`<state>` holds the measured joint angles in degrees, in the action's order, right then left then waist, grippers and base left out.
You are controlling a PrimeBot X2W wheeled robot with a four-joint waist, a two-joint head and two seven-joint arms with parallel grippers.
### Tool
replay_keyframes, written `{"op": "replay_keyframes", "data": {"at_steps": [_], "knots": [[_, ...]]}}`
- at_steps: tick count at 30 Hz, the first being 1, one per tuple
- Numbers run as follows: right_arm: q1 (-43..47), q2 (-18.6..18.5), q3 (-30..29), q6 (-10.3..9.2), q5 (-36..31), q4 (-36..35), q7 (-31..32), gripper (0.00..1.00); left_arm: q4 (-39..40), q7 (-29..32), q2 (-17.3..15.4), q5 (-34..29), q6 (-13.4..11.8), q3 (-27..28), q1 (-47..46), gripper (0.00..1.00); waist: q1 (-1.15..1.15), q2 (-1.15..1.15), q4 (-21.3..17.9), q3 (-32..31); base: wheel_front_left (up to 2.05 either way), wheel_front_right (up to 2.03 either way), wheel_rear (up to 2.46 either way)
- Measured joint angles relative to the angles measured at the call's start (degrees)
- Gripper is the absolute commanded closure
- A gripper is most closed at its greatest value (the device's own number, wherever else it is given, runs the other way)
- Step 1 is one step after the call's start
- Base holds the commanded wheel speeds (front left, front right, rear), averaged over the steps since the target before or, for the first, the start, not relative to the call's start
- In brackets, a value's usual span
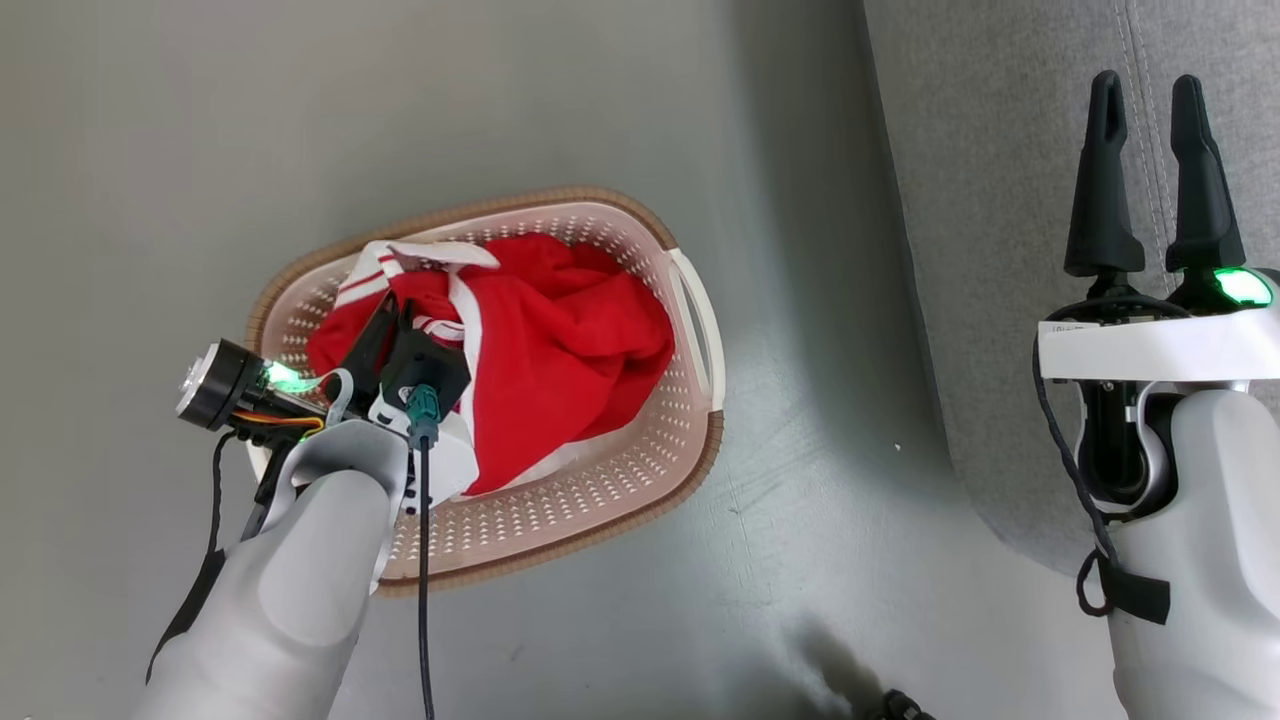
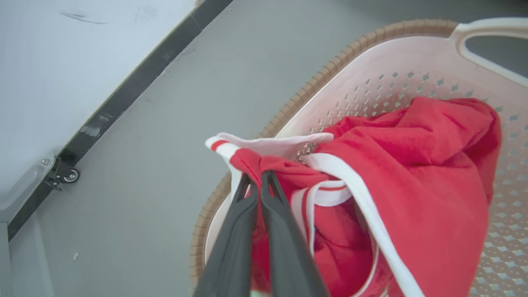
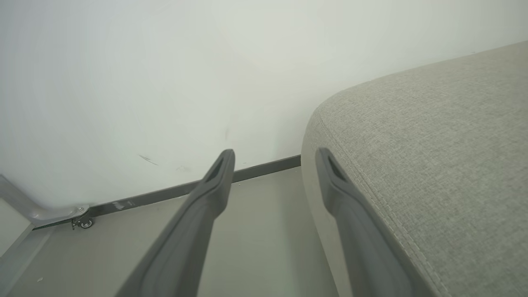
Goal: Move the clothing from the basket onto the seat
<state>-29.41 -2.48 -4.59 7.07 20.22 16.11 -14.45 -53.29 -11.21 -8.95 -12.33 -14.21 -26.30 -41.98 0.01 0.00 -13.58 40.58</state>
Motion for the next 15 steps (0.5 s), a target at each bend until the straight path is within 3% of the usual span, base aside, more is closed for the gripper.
{"op": "replay_keyframes", "data": {"at_steps": [15], "knots": [[0.2, -0.1, 0.1, 0.0, -3.8, 0.9, 0.0, 0.0, 7.4, -1.9, 1.1, 3.7, 0.7, 1.3, 1.7, 1.0, 0.0, 0.0, 2.7, -5.3, 0.0, 0.0, 0.0]]}}
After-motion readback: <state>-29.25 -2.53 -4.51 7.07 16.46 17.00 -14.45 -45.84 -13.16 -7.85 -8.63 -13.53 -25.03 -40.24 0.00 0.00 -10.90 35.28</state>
